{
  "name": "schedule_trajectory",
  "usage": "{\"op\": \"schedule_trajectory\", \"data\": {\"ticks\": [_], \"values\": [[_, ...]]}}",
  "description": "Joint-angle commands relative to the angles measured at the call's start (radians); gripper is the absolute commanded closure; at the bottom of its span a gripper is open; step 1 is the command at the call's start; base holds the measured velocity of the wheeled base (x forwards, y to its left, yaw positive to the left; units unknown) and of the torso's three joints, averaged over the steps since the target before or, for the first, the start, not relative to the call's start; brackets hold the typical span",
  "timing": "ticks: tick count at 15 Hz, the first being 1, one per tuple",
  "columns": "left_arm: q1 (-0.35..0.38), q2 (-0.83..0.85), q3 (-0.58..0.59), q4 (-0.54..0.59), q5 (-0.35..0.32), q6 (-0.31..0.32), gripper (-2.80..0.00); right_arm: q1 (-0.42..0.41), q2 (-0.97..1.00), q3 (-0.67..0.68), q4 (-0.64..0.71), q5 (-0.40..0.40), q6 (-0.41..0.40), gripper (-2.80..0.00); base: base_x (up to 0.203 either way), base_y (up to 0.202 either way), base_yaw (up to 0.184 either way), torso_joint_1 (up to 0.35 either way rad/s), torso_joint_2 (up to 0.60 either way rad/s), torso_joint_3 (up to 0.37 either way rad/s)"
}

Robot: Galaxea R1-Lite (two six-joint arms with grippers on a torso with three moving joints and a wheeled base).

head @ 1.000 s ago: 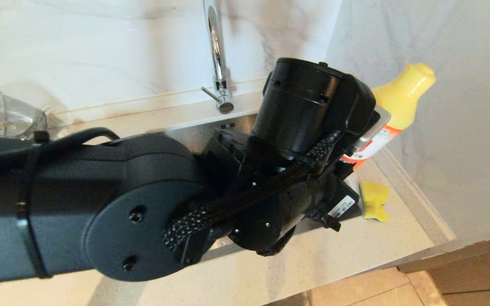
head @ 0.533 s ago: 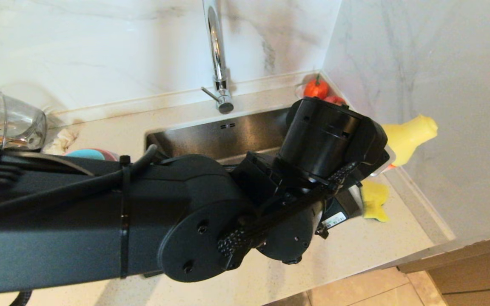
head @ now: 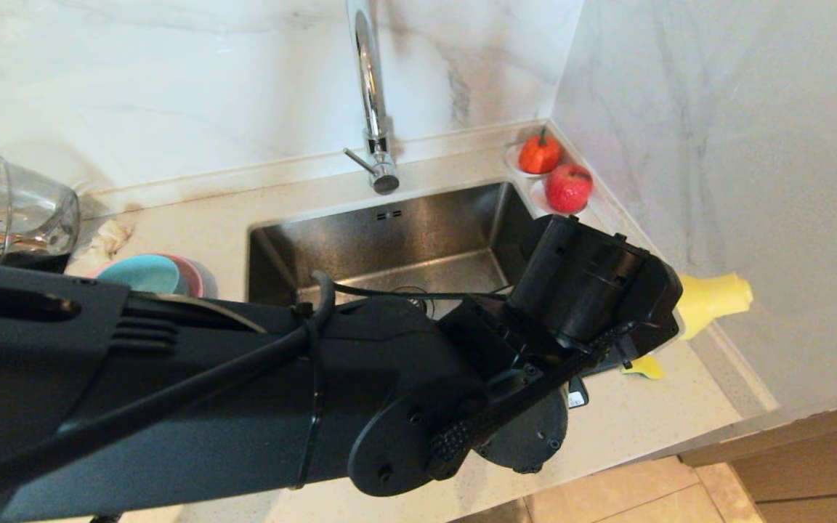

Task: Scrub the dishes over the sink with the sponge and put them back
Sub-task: Squeeze it onto the sponge

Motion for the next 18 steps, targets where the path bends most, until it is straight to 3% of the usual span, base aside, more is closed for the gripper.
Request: {"op": "schedule_trajectory", "data": {"ticks": [1,8,12,18], "values": [[-0.002,0.042,-0.054,-0.008,0.004,0.029,0.00,0.000,0.000,0.000,-0.001,0.000,0.000,0.00,0.000,0.000,0.000,0.000,0.00,0.000],[-0.006,0.074,-0.072,-0.002,0.026,0.192,0.00,0.000,0.000,0.000,-0.001,0.000,0.000,0.00,0.000,0.000,0.000,0.000,0.00,0.000],[-0.020,0.083,-0.031,0.001,0.081,0.220,0.00,0.000,0.000,0.000,-0.001,0.000,0.000,0.00,0.000,0.000,0.000,0.000,0.00,0.000],[-0.040,0.114,0.029,-0.012,0.262,0.221,0.00,0.000,0.000,0.000,-0.001,0.000,0.000,0.00,0.000,0.000,0.000,0.000,0.00,0.000]]}}
